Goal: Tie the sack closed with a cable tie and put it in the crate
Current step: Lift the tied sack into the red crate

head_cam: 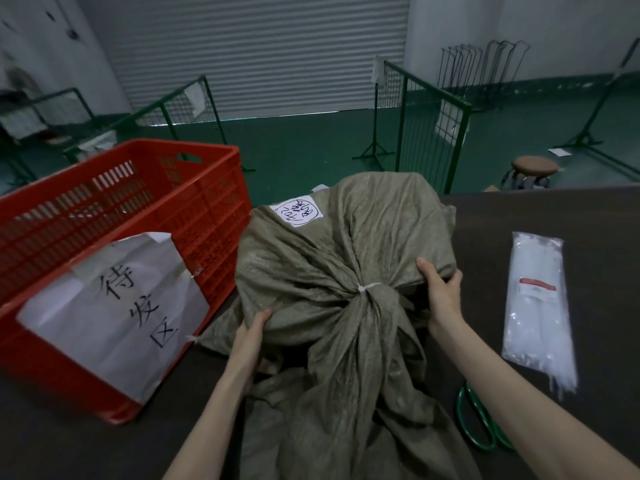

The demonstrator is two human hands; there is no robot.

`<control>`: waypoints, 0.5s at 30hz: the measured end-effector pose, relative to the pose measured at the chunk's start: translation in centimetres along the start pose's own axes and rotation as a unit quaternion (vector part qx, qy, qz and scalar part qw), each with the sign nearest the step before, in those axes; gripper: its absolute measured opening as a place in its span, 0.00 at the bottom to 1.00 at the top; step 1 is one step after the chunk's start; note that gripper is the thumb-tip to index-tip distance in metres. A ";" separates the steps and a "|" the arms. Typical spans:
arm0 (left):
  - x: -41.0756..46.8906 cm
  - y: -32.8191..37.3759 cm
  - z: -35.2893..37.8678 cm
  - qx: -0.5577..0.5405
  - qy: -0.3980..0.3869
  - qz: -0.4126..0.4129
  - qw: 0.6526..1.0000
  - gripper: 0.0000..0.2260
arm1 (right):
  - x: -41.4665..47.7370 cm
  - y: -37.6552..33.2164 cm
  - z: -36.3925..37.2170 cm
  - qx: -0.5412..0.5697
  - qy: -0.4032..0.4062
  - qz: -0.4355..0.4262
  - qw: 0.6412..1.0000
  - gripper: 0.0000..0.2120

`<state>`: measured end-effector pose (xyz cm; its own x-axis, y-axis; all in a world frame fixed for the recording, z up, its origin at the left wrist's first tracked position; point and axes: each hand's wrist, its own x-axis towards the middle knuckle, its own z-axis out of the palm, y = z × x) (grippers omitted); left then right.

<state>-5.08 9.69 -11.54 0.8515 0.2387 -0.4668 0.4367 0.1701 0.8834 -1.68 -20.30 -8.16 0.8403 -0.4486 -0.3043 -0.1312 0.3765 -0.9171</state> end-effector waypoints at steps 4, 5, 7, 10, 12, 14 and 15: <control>-1.5 -0.1 0.4 -0.008 -0.001 0.040 0.999 0.26 | -0.5 -0.2 -0.6 0.035 -0.023 -0.009 0.999 0.26; -1.9 -0.1 0.4 -0.004 -0.003 0.056 0.998 0.27 | -0.5 -0.3 -0.7 0.042 -0.025 -0.013 0.999 0.24; -2.5 0.0 0.4 0.016 0.002 0.095 0.995 0.30 | -0.7 -0.6 -0.8 0.054 -0.023 -0.017 0.998 0.23; -2.9 0.7 0.5 0.036 0.010 0.131 0.991 0.26 | -1.2 -0.8 -1.1 0.070 -0.014 -0.014 0.997 0.24; -3.0 1.4 0.5 0.038 0.011 0.149 0.988 0.20 | -1.6 -0.9 -1.2 0.090 -0.009 -0.014 0.996 0.24; -3.2 2.3 0.6 0.032 0.013 0.163 0.986 0.17 | -2.1 -1.2 -0.9 0.116 -0.004 -0.020 0.993 0.26; -3.3 2.8 0.6 0.024 0.017 0.168 0.985 0.14 | -2.4 -1.5 -0.7 0.126 -0.001 -0.025 0.992 0.27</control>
<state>-6.51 8.77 -7.50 0.9404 0.3059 -0.1485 0.1462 0.0306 0.9888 -3.85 -20.40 -6.25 0.8432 -0.4704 -0.2601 0.0459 0.5451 -0.8371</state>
